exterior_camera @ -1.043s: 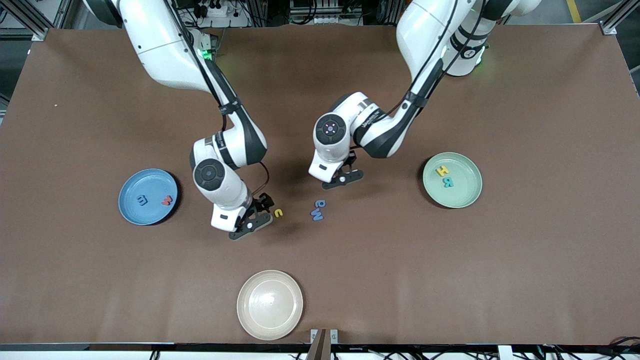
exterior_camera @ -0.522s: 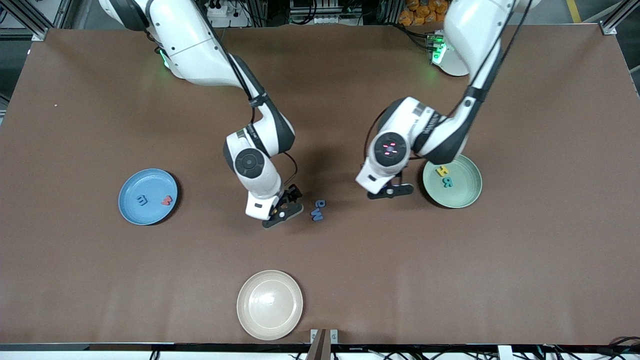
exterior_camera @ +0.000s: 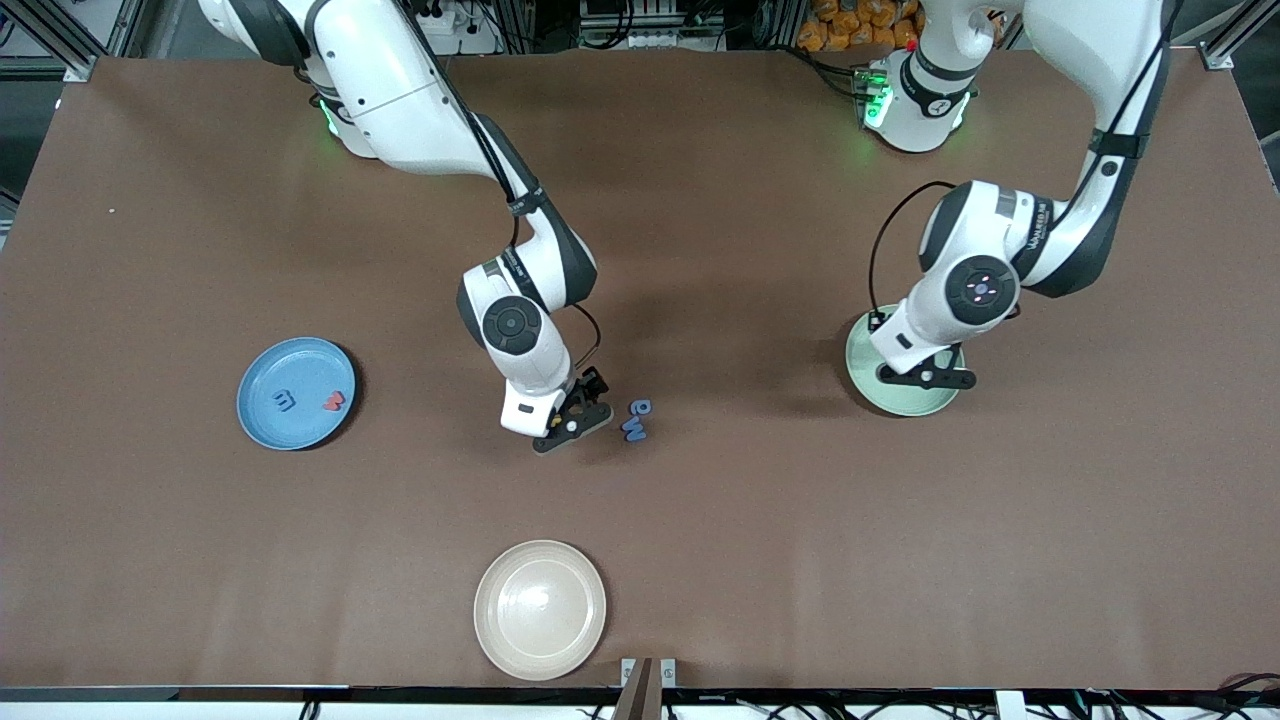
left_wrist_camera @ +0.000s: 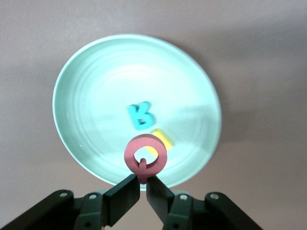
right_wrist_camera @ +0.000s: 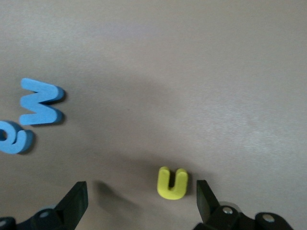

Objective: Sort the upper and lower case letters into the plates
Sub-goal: 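Drop the Q onto the green plate while the right gripper lowers to the U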

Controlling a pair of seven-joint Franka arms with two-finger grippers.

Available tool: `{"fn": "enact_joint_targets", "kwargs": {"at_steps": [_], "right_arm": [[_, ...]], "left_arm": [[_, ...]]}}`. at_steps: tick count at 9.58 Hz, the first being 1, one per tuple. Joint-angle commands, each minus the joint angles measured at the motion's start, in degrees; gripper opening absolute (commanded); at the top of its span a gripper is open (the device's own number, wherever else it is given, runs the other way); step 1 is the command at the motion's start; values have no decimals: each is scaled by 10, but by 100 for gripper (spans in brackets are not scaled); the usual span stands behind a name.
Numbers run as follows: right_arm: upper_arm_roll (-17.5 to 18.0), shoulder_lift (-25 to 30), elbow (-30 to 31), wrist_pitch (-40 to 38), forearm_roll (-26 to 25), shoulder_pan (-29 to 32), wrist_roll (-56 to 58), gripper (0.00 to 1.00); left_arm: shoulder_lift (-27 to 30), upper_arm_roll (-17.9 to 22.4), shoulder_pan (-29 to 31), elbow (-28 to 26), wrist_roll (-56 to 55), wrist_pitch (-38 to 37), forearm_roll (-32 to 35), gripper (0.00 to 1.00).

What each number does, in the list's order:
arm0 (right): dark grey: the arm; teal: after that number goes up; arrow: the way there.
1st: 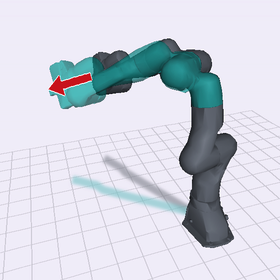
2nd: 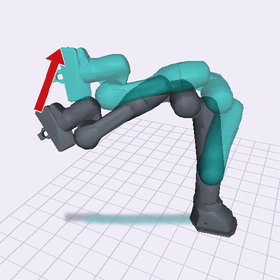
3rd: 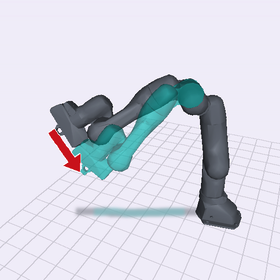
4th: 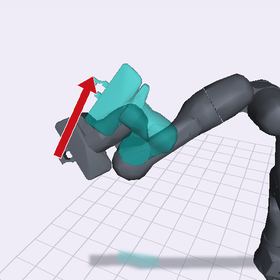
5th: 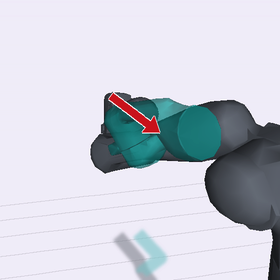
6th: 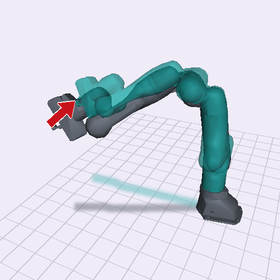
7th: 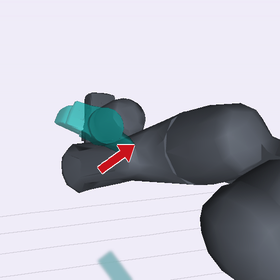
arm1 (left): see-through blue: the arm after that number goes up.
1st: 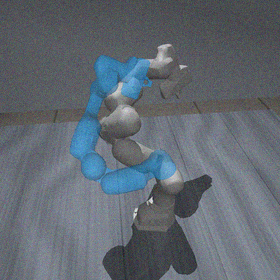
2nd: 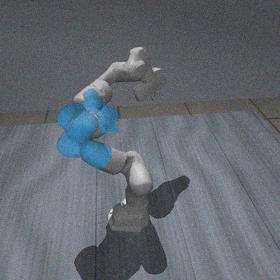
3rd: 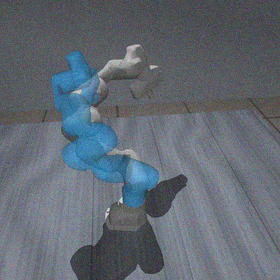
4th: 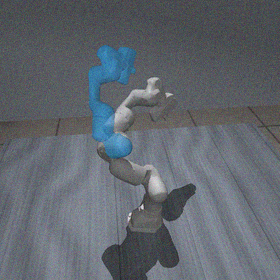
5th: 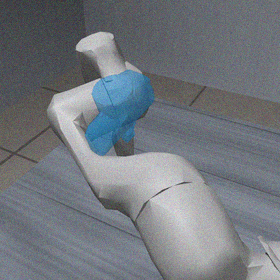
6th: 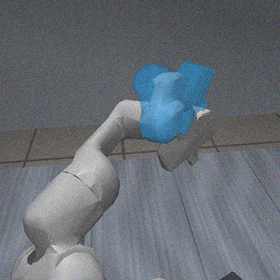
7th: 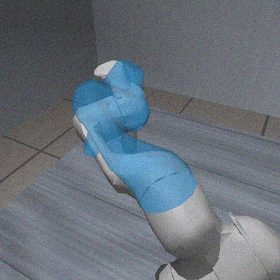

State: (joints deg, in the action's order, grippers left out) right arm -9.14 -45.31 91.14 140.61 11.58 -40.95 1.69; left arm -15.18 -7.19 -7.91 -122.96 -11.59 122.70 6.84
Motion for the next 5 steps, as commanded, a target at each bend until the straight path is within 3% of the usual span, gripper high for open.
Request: {"fn": "enact_joint_targets", "kwargs": {"at_steps": [1, 2, 5], "right_arm": [[1, -11, -11, -2, -4, 7, 2, 100], [-3, -16, -13, -2, -4, 7, 3, 100], [-13, -21, -13, -2, -4, 8, 15, 100]], "left_arm": [[16, -8, 4, -20, 62, 18, 23, 45], [6, -9, 11, -12, 80, 19, 23, 99], [-9, -19, -7, 10, 14, 19, -25, 100]]}}
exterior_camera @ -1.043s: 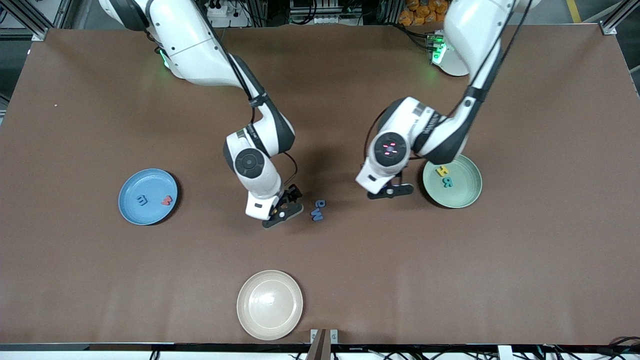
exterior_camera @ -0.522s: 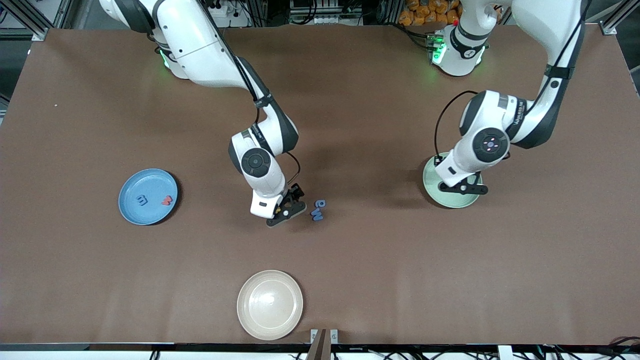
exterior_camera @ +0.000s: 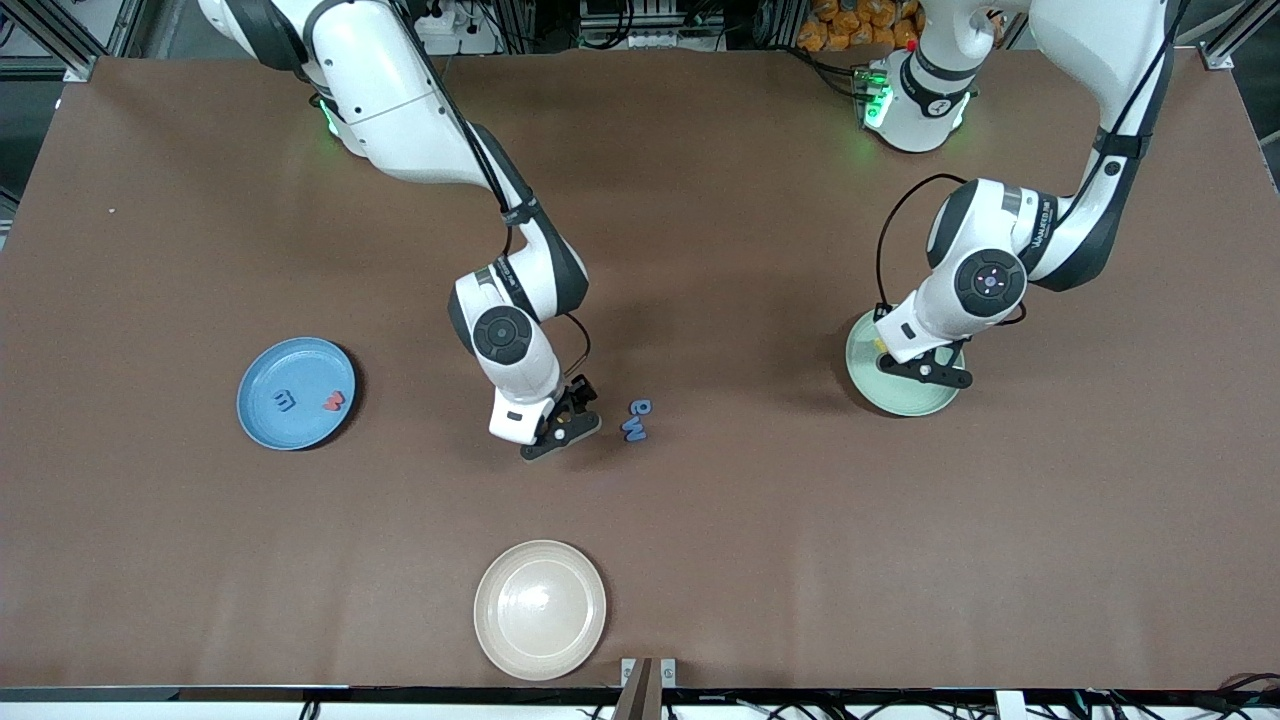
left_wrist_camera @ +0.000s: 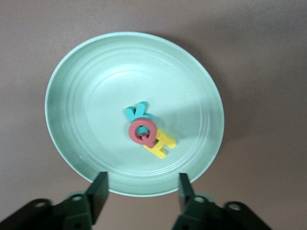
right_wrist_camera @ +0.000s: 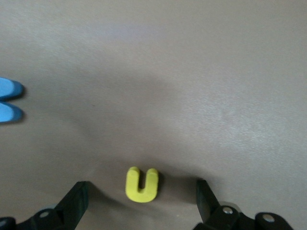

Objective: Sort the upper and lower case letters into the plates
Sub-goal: 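Grasp the yellow U with the right gripper while the left gripper reaches the M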

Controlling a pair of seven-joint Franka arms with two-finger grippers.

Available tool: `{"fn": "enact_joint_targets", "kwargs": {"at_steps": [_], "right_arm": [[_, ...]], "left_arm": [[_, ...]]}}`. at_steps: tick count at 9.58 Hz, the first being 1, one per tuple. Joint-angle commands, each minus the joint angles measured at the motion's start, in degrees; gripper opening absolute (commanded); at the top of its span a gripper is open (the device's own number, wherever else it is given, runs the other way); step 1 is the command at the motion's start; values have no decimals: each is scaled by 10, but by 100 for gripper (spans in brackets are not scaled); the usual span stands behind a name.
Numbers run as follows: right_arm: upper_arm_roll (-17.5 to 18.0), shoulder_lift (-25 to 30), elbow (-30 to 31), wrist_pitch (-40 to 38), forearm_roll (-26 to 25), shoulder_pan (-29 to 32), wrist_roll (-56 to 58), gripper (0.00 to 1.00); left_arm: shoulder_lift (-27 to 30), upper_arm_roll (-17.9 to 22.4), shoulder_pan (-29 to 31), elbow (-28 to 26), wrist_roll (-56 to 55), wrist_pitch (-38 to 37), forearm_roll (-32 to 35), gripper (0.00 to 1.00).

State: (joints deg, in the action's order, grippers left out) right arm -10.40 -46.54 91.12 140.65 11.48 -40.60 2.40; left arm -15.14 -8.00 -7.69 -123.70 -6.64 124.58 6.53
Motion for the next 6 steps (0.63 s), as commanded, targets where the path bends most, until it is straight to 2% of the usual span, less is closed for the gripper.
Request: {"fn": "enact_joint_targets", "kwargs": {"at_steps": [1, 2, 4, 6], "right_arm": [[-1, -8, -13, -2, -2, 4, 7, 74], [-1, -8, -14, -2, 0, 3, 0, 2], [-1, -7, -14, -2, 3, 3, 0, 0], [-1, -1, -14, -4, 5, 6, 1, 0]], "left_arm": [[-25, -28, -30, 44, -99, 0, -43, 100], [-51, -33, -62, 84, -187, 0, -47, 100], [-115, -39, -103, 172, -283, 0, -92, 100], [-175, -39, -141, 263, -319, 1, -91, 100]]}}
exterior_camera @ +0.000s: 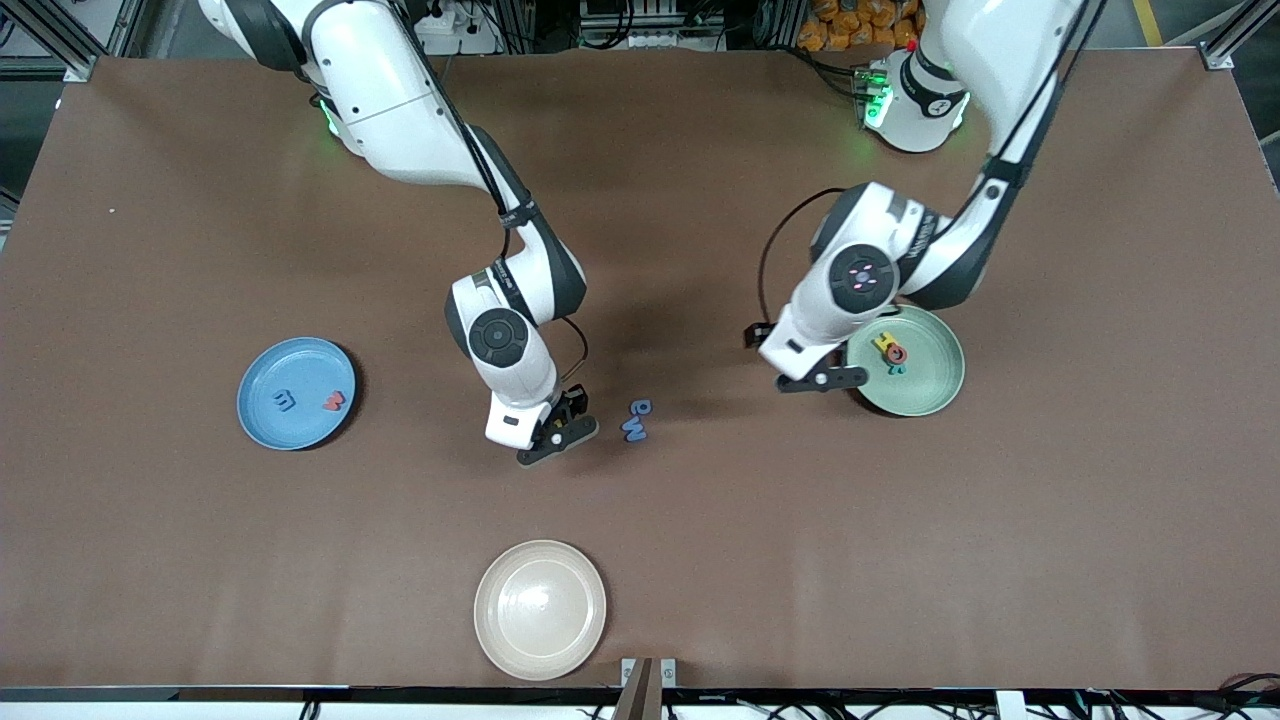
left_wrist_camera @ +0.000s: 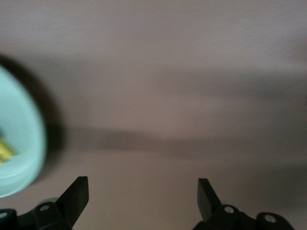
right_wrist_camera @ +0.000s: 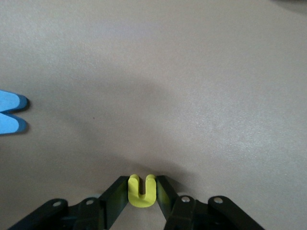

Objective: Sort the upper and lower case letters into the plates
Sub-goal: 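Grasp the yellow U with the right gripper while the left gripper reaches the M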

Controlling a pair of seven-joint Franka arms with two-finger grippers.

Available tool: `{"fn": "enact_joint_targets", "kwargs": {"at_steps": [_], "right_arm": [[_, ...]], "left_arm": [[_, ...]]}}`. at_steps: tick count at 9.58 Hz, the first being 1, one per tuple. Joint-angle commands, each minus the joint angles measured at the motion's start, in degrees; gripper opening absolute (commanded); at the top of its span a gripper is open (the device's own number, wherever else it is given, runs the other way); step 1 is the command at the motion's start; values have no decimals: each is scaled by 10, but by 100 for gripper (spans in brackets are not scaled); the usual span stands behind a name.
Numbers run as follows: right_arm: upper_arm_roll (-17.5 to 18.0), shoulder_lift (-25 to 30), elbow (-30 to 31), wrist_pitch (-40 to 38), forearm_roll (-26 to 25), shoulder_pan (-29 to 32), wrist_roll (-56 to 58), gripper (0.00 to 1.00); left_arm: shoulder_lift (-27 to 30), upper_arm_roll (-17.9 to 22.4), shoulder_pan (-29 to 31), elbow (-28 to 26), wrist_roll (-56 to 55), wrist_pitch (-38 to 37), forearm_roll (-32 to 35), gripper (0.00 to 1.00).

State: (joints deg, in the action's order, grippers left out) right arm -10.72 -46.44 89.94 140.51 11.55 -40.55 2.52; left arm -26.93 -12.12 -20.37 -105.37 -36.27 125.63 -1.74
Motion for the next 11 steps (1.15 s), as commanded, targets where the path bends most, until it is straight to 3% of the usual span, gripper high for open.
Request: {"fn": "enact_joint_targets", "kwargs": {"at_steps": [1, 3, 4, 6, 8, 11], "right_arm": [[0, 10, -2, -6, 7, 11, 0, 0], [-1, 60, 13, -44, 6, 42, 6, 0], [-4, 96, 33, -85, 1, 65, 10, 0], [-7, 177, 133, -97, -2, 125, 90, 0], [-61, 222, 209, -99, -9, 149, 186, 0], [-121, 231, 254, -110, -67, 162, 228, 0]], "left_arm": [[-82, 4, -33, 103, -22, 8, -6, 100], [-123, 8, -56, 131, -28, 104, 5, 100], [-128, 7, -58, 131, -20, 128, 54, 100], [-136, 5, -71, 156, 13, 145, 199, 100], [-140, 3, -81, 176, 86, 171, 235, 100], [-178, 6, -90, 177, 206, 305, 263, 100]]}}
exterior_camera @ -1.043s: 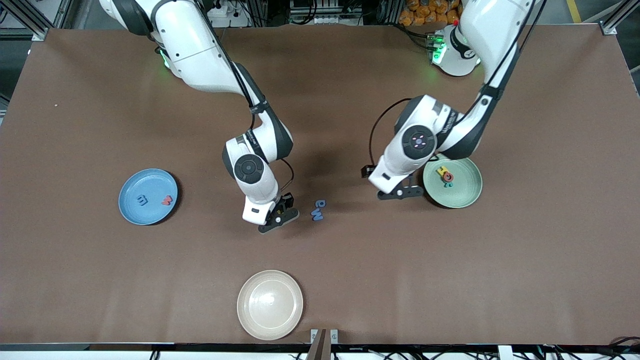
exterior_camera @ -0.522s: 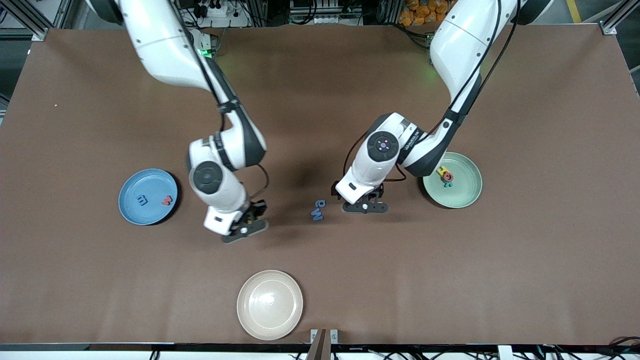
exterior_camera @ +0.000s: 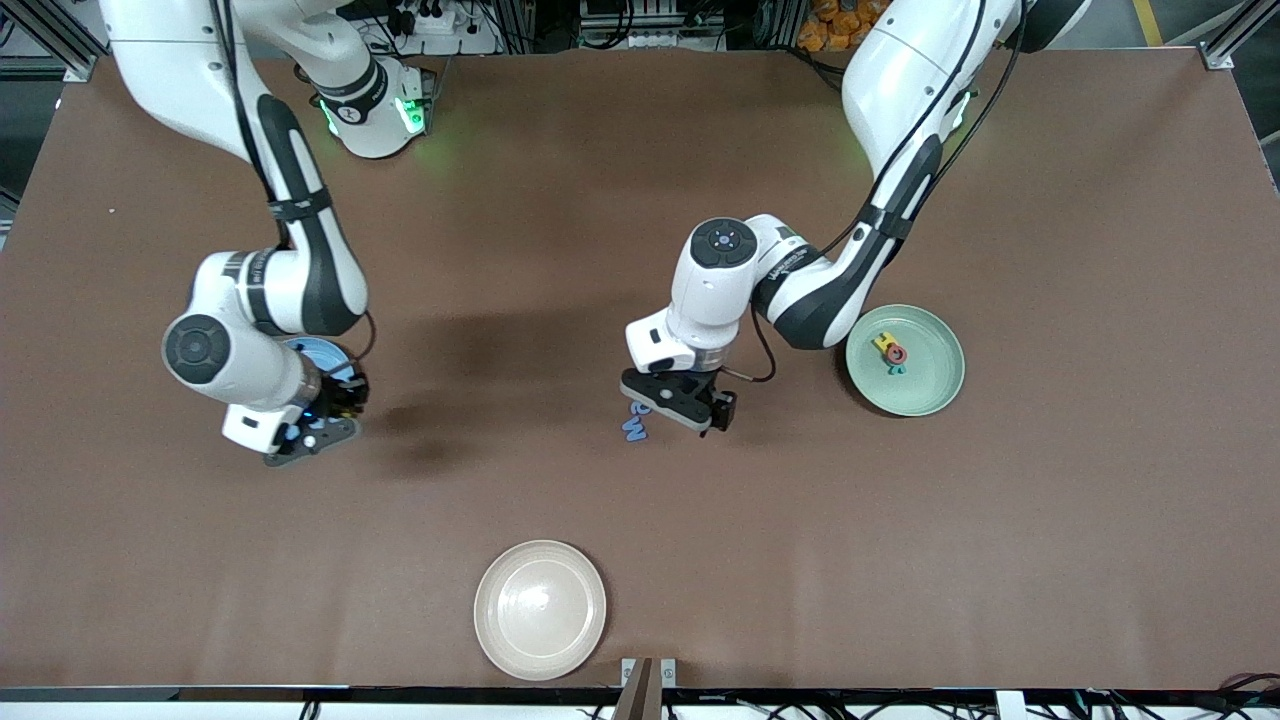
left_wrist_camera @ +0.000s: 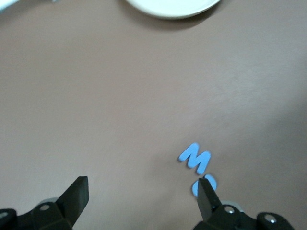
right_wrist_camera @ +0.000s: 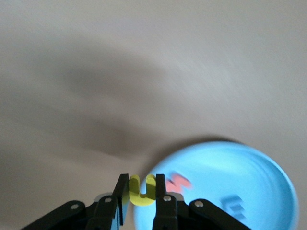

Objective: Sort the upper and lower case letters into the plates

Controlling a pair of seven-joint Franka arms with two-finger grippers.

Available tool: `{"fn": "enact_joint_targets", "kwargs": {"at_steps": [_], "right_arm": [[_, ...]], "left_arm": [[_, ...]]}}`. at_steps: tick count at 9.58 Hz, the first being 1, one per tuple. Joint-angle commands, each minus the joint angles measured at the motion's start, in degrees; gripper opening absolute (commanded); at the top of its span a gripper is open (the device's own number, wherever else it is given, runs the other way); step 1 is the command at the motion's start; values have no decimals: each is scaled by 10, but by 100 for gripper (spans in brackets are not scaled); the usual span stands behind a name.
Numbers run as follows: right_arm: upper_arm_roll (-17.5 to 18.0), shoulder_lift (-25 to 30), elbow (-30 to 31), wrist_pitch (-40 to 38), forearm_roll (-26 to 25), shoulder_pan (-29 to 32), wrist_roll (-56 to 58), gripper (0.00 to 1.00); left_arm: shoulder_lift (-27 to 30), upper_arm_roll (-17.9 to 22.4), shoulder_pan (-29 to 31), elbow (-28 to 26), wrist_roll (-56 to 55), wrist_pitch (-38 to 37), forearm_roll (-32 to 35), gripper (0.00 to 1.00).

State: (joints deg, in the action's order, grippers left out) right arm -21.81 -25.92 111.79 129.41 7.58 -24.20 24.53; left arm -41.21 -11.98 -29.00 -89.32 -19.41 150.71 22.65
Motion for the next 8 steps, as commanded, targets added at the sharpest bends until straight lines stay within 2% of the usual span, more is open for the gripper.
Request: {"fn": "enact_joint_targets", "kwargs": {"at_steps": [1, 2, 3, 4, 8], "right_arm": [[-23, 29, 44, 1, -45, -1, 9, 6], [-38, 28, 44, 1, -56, -1, 17, 31], [-45, 25, 44, 6, -56, 0, 22, 96], [-46, 23, 42, 8, -56, 0, 22, 100], [-46, 17, 39, 10, -56, -5, 17, 100]], "left_arm": [[-64, 6, -4, 22, 92, 96, 22, 100], [-90, 6, 0, 36, 142, 113, 22, 100], [-112, 6, -2, 54, 180, 114, 21, 100], [-117, 6, -4, 52, 188, 114, 22, 100], [-119, 5, -17, 50, 178, 111, 6, 100]]}}
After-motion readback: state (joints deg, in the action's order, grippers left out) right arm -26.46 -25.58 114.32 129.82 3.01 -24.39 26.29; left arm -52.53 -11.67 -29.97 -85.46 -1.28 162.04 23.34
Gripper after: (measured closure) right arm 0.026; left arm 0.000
